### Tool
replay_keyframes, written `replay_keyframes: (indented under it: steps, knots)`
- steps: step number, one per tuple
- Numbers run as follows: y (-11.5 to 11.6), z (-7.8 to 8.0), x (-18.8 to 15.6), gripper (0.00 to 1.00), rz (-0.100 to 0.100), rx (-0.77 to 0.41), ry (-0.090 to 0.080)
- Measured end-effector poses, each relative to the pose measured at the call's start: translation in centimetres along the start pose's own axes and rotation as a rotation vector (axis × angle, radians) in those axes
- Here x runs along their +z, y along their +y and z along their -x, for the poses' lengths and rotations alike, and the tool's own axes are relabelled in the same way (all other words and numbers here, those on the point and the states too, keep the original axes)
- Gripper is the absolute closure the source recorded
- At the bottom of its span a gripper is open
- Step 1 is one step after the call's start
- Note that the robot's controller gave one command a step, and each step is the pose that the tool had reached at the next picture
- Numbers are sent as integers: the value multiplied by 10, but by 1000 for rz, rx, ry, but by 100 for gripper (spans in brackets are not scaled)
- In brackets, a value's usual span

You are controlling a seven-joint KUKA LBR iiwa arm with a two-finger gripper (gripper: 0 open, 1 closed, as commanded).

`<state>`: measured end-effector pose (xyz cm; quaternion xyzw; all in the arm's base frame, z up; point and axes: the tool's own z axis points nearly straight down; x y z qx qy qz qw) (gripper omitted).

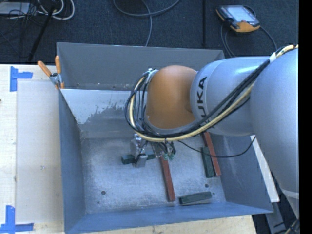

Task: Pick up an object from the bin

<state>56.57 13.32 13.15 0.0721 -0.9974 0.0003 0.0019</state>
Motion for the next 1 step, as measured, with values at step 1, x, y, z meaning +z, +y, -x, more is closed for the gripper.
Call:
replay_keyframes:
  steps: [1]
  knots:
    - [0, 0, -21, 100, 0, 0, -1]
